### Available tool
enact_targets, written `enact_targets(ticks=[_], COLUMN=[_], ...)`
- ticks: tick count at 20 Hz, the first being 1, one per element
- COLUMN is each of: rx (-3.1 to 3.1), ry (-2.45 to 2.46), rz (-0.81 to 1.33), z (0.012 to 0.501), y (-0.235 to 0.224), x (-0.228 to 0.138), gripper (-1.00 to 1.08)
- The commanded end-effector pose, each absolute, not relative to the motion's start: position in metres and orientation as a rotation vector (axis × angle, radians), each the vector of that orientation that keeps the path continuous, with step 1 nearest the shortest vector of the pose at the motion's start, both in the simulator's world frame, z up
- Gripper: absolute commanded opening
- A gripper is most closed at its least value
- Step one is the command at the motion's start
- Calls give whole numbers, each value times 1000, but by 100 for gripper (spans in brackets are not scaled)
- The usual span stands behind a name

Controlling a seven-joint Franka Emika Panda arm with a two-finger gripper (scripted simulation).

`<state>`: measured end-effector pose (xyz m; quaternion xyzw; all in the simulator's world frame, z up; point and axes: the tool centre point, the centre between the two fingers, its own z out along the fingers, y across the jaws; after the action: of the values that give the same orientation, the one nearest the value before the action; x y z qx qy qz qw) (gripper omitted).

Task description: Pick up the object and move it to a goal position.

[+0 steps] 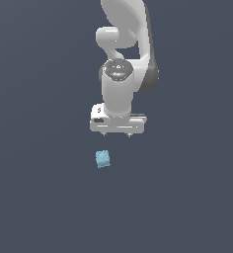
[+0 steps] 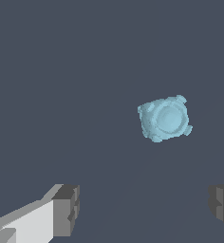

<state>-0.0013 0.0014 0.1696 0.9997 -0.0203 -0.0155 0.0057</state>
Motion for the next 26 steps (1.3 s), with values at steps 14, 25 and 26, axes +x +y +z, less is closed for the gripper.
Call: enact_targets(ticks=[14,25,26], rx=[3140,3137,3136], ry=[-27,72,88], rz=[33,24,22], z=[193,166,161], y=[21,-2,-6], x=[7,21,23], gripper=[100,100,100])
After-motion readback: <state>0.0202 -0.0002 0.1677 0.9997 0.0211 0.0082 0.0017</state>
